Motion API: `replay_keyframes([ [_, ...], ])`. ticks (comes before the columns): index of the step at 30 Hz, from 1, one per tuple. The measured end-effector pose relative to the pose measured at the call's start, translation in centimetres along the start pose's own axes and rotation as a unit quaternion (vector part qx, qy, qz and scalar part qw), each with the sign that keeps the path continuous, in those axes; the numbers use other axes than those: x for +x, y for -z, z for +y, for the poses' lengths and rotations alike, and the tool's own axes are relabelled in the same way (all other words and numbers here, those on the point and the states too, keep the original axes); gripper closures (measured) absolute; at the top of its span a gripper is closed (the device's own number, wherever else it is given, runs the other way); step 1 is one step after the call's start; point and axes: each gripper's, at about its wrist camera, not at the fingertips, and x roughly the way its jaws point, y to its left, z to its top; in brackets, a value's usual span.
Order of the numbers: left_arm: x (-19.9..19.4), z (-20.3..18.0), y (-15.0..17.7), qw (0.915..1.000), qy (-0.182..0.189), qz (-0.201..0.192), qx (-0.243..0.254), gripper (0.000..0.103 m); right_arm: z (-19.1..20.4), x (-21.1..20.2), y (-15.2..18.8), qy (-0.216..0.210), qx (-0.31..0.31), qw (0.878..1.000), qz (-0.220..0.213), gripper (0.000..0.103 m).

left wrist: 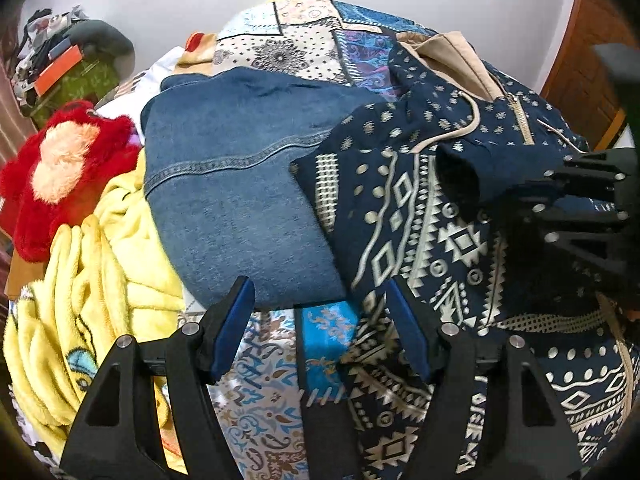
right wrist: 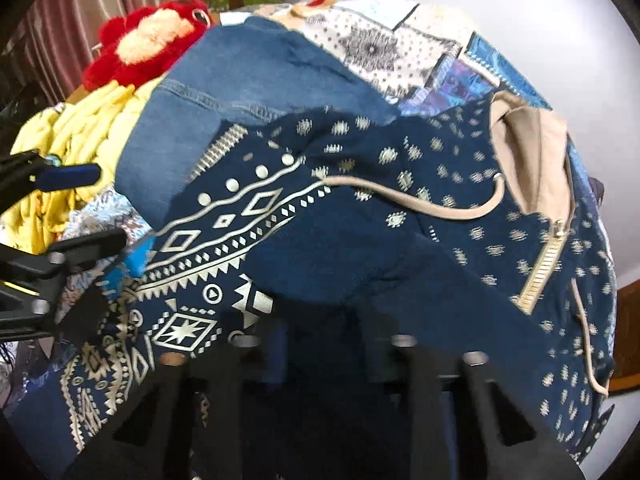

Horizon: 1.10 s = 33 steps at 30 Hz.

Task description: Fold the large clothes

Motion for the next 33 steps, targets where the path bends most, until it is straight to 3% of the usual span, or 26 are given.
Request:
replay_keyframes([
  [7, -0.3, -3.1, -1.8, 0.9998, 0.016, 0.001, 0.015, 0.035, -3.4, -6.0, 1.4, -0.009, 0.049, 0.997, -0.064, 0.093],
  [14, -0.7, -7.6, -4.0, 0.9984, 0.042, -0.005, 0.039, 0.035, -10.5, -12.6, 5.0, 0.015, 0.132, 0.984, -0.117, 0.093],
  [18, 1.2, -10.2, -4.6, 0.9976, 0.043, 0.017, 0.051, 0.035, -14.6, -14.4, 8.1, 0.027, 0.183, 0.974, -0.128, 0.093],
  [23, 4.7, -11.7, -3.9, 0.9966, 0.001, 0.050, 0.065, 0.035, -19.2, -13.7, 12.9, 0.025, 0.248, 0.963, -0.105, 0.093],
  [25, 5.2, -11.1, -3.5, 0.9975, 0.014, 0.052, 0.046, 0.032, -20.1, -12.9, 14.3, 0.022, 0.260, 0.961, -0.091, 0.093],
  [29, 5.5, -10.1, -3.4, 0.9980, 0.018, 0.057, 0.021, 0.026, -21.2, -11.1, 17.4, 0.044, 0.257, 0.964, -0.059, 0.092],
  [33, 5.7, -10.2, -3.1, 0.9978, 0.005, 0.059, 0.032, 0.023, -21.9, -9.3, 19.1, 0.068, 0.248, 0.966, -0.019, 0.092],
])
